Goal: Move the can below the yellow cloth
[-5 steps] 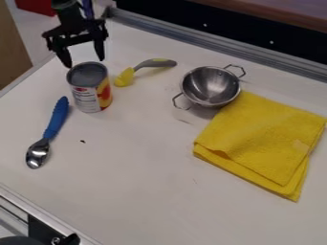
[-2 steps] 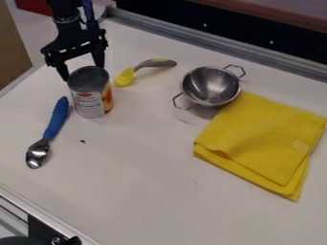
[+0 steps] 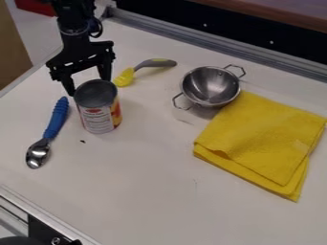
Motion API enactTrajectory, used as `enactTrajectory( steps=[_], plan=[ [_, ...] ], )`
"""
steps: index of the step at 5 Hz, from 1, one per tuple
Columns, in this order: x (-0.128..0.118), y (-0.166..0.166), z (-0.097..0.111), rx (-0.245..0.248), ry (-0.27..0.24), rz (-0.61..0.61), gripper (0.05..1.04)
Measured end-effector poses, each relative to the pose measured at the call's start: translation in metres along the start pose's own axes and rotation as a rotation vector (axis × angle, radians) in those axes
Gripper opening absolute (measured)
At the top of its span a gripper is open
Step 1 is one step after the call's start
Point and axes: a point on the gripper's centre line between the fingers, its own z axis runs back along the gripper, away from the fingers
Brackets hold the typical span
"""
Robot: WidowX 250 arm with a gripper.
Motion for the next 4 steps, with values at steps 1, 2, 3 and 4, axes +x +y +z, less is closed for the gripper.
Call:
enactTrajectory(
  steps=[1, 2, 3, 4],
  plan=[
    [-0.024, 0.001, -0.003, 0.027, 0.017, 0.005, 0.999],
    [-0.052, 0.002, 0.001, 0.027, 0.001, -0.013, 0.999],
    [-0.078, 0.001, -0.005, 0.060, 0.005, 0.016, 0.999],
    [-0.112, 0.000, -0.002, 0.046, 0.005, -0.028, 0.999]
  ],
)
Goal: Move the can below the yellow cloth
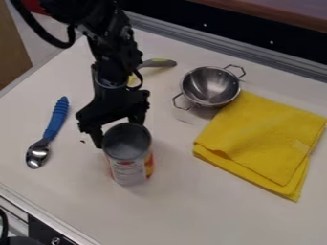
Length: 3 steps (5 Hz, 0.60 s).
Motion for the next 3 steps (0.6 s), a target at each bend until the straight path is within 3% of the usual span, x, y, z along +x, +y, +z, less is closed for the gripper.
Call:
enactTrajectory(
  steps=[3],
  plan=[
    [-0.066, -0.032, 0.011, -0.053, -0.006, 0.055, 0.999]
  ],
)
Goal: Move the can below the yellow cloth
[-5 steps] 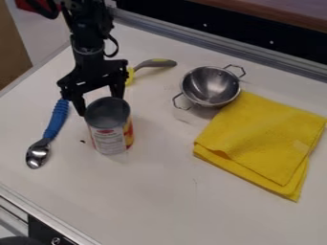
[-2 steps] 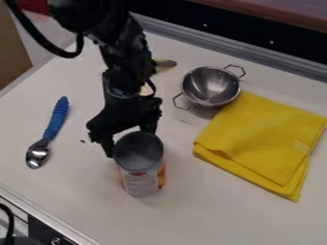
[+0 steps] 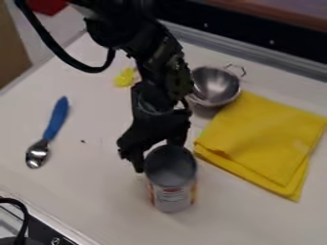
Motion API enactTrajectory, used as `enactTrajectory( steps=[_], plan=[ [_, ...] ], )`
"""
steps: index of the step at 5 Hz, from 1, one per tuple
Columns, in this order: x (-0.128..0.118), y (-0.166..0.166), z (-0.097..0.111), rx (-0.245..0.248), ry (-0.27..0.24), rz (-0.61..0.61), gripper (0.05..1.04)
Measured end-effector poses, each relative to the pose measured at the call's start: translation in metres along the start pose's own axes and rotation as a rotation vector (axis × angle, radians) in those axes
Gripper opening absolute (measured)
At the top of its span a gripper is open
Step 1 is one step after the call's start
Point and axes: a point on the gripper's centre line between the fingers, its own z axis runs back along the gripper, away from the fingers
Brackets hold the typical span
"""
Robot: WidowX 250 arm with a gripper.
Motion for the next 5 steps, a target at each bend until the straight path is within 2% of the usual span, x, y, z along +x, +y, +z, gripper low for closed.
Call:
enactTrajectory(
  steps=[1, 2, 3, 4, 5],
  plan=[
    [-0.005, -0.003, 0.001, -0.004, 0.002, -0.009, 0.999],
    [0.021, -0.012, 0.013, -0.057, -0.025, 0.009, 0.999],
    [0.058, -0.018, 0.023, -0.100, -0.051, -0.015, 0.999],
    [0.092, -0.030, 0.035, -0.142, -0.092, -0.112, 0.999],
    [0.113, -0.042, 0.028, -0.094, -0.084, -0.299, 0.999]
  ],
)
